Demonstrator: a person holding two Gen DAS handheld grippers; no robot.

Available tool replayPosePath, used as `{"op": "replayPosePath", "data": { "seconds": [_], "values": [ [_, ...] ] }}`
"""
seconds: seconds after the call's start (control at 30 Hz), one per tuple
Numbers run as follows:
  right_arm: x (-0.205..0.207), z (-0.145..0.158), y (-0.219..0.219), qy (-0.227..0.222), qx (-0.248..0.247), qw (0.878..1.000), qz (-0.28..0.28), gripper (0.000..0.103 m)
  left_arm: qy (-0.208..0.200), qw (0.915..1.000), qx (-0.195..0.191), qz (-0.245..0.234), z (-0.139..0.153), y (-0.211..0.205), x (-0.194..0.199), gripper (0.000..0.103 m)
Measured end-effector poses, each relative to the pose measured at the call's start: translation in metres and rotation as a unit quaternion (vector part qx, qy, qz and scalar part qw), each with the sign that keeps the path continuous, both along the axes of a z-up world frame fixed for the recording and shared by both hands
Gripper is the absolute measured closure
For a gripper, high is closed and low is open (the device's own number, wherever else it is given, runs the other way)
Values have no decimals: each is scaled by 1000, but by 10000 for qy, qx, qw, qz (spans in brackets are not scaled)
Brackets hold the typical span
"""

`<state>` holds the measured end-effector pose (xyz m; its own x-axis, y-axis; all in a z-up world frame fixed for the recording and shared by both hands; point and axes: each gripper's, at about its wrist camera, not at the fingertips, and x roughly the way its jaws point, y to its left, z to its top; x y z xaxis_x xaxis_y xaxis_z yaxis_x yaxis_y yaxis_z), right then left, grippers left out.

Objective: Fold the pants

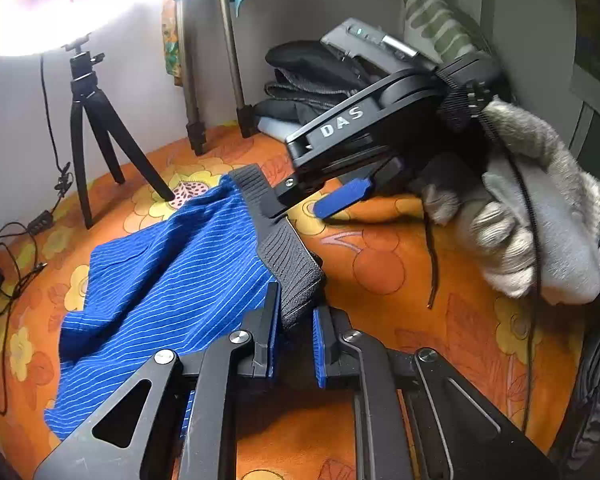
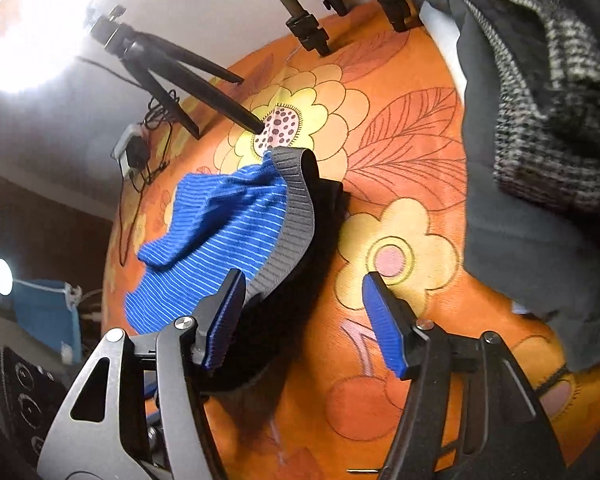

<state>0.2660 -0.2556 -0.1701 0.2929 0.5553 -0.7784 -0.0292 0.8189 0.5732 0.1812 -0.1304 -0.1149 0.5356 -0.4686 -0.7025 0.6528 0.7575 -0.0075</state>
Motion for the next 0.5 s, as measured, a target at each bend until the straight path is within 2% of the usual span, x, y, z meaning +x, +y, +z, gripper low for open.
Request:
{"op": "replayPosePath", "data": {
  "seconds": [0.17, 0.33, 0.5],
  "values": [
    [7, -7, 1, 195, 245, 9992, -252, 29, 11, 9994, -315, 112, 8, 8, 3, 91],
    [12, -12, 4, 346, 635, 9968, -349, 29, 7, 9972, -696, 273, 20, 22, 10, 91],
    [18, -19, 13, 428, 1076, 9924, -413, 29, -39, 9969, -738, 267, 23, 25, 9, 91]
  ]
}}
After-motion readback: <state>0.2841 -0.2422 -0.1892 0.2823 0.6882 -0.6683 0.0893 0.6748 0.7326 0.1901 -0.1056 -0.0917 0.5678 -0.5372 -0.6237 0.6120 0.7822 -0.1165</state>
